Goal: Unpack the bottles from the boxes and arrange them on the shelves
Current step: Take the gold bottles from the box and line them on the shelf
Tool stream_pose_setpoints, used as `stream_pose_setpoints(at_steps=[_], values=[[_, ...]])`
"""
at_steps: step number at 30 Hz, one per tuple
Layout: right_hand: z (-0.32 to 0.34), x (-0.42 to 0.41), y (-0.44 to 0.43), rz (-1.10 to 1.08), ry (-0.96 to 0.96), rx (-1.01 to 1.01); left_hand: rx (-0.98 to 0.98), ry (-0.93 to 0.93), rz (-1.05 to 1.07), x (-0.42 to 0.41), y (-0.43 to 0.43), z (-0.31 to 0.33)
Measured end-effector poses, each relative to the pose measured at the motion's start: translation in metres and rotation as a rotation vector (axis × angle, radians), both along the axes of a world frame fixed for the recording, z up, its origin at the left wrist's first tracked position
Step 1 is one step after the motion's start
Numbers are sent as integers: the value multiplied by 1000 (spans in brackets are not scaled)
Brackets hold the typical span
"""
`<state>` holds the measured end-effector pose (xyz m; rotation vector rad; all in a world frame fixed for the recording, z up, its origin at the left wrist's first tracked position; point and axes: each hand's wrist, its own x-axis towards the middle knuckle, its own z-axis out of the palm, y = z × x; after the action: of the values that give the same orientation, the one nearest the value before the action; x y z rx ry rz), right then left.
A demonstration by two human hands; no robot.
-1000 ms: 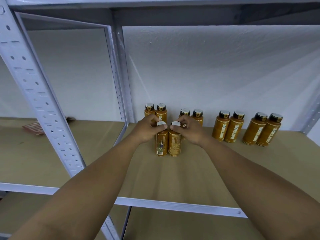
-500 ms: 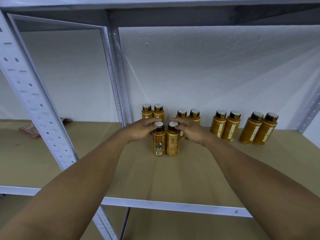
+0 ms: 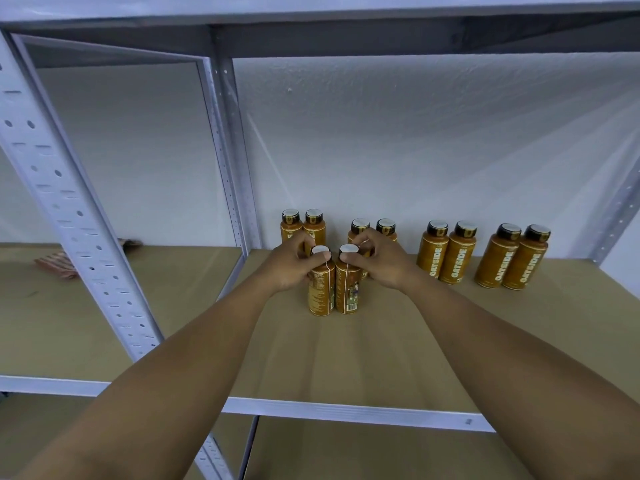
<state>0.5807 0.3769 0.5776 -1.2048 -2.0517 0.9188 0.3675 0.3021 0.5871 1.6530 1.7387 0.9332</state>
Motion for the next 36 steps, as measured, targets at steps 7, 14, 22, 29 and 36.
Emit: stream_pose_setpoints(at_steps=[7,14,22,29,36], values=[[13,3,-5,87,15,-169,-76,-23,-56,-5,-4,13],[15,2,0,159,-19,-185,-173,41,-181,-4,-2,26],[8,6,1,117,-107,-41,-68,19,-109,-3,1,16],[8,4,-5,75,-127,5,-22,104,-41,-2,0,7],[27,5,-5,205,-177,-87,-188,156,-211,-11,1,31]])
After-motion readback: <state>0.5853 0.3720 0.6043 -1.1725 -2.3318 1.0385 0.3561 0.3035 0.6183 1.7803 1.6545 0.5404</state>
